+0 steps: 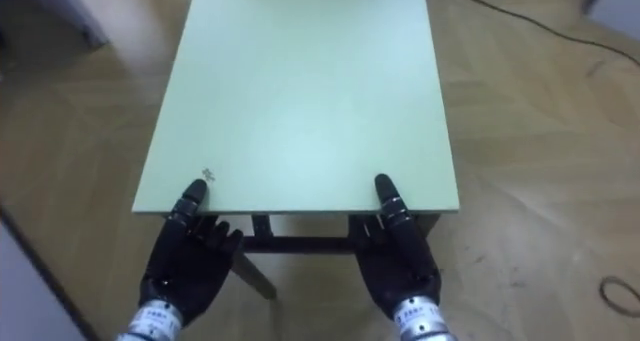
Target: Move table with human
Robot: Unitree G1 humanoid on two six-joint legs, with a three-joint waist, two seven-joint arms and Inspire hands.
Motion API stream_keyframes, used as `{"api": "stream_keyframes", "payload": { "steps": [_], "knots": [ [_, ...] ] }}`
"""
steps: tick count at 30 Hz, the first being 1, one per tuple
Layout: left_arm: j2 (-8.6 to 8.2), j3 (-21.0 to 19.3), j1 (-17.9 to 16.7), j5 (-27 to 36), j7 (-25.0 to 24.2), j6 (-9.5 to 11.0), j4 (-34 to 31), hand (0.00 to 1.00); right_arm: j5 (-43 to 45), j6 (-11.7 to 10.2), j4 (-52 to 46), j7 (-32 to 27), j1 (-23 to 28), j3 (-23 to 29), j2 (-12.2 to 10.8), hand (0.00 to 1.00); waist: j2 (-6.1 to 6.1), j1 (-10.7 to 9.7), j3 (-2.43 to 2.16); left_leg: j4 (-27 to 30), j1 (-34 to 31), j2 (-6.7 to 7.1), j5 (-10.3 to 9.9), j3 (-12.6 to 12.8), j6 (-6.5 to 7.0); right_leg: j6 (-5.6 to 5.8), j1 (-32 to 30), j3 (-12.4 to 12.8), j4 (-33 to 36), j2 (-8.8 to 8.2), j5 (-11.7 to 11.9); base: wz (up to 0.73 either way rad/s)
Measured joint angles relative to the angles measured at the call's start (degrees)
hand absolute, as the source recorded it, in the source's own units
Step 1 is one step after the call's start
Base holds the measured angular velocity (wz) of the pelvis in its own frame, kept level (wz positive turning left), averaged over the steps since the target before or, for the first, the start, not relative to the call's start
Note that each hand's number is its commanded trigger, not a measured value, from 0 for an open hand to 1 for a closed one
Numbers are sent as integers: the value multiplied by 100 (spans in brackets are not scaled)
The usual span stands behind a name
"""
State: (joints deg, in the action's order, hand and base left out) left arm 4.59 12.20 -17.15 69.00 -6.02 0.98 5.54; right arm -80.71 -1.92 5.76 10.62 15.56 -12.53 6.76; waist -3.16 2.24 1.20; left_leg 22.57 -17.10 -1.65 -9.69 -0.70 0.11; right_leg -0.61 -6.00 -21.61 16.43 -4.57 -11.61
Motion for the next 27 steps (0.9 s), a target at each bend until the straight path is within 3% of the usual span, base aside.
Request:
{"api": "stream_keyframes", "payload": {
  "steps": [1, 2, 3, 5, 7, 11, 16, 17, 18, 19, 20, 21, 24, 27],
  "knots": [
    [-7, 0, -7, 0, -12, -31, -1, 100, -3, 0, 20, 0, -11, 6, 5, 100, -23, -11, -2, -24, -6, -176, 39, 609, 30, -3, 9, -178, 59, -26, 0, 105],
    [-3, 0, -25, -2, -16, -75, 0, 100, -29, 5, 73, 2, -10, 8, -8, 100, -29, -16, 1, -43, 53, -433, 103, 1517, 127, -3, 81, -492, 146, -50, 0, 96],
    [24, -1, -40, -1, -16, -88, -1, 100, -35, 14, 89, 2, 24, 23, -40, 100, -1, -52, 17, -100, 146, -589, 147, 2075, 198, -2, 195, -731, 153, -50, -1, 91],
    [21, -23, -69, 7, -16, -91, 2, 100, -10, 27, 89, 2, 40, 25, -68, 100, 13, -28, 29, -43, 175, -654, 151, 2251, 214, -3, 347, -991, 131, -54, -4, 63],
    [11, -39, -115, 17, -29, -90, -2, 100, -2, 72, 88, -7, 40, 26, -59, 100, 23, 47, 36, 12, 169, -612, 125, 2252, 254, 57, 419, -1023, 181, -102, -74, 40],
    [1, -16, -112, 25, -84, -36, -33, 100, 5, 75, 51, -7, -66, 25, 38, 100, 79, 132, 64, 124, 56, -291, 2, 2247, 486, 187, 348, -1126, 549, -512, -556, 39],
    [-3, 0, -121, 17, -141, 111, -63, 100, 3, 75, 40, -6, -112, -1, 33, 100, 74, 148, 59, 329, -64, -17, -186, 2141, 796, 446, 255, -1266, 1201, -900, -729, 37],
    [-5, 0, -111, 3, -139, 121, -63, 100, -15, 75, 42, -6, -92, -3, 25, 100, 64, 134, 59, 422, -103, 57, -252, 2036, 876, 458, 100, -1133, 1668, -1051, -735, 55],
    [-1, 0, -111, -4, -134, 122, -62, 100, -36, 75, 46, -6, -58, -3, -10, 100, 52, 95, 64, 496, -114, 173, -316, 1875, 952, 440, -180, -774, 2230, -1191, -708, 62],
    [-1, 19, -111, -5, -125, 126, -62, 100, -43, 75, 46, -4, -30, -3, -21, 100, 45, 70, 62, 528, -115, 234, -350, 1769, 980, 432, -310, -498, 2435, -1215, -739, 72],
    [3, 56, -112, -4, -95, 143, -60, 100, -77, 75, 46, 3, 16, -4, -23, 100, 19, -4, 58, 555, -124, 358, -397, 1573, 1051, 442, -561, -28, 2682, -1205, -806, 89],
    [20, 84, -118, -4, -88, 148, -60, 100, -137, 75, 45, 7, 61, 1, -24, 100, -5, -111, 57, 568, -132, 477, -427, 1385, 1097, 429, -831, 264, 2803, -1174, -810, 94],
    [61, 176, -119, -27, -66, 146, -51, 100, -241, 71, 41, 23, 184, 22, -7, 100, -16, -344, 51, 687, -118, 757, -427, 919, 1171, 440, -1288, 875, 2671, -1044, -789, 112],
    [70, 161, -117, -125, -21, 140, -44, 100, -250, 71, 43, 18, 251, 3, -28, 100, -28, -373, 47, 711, -93, 935, -406, 573, 1222, 457, -1413, 1074, 2109, -871, -503, 80]
  ]
}}
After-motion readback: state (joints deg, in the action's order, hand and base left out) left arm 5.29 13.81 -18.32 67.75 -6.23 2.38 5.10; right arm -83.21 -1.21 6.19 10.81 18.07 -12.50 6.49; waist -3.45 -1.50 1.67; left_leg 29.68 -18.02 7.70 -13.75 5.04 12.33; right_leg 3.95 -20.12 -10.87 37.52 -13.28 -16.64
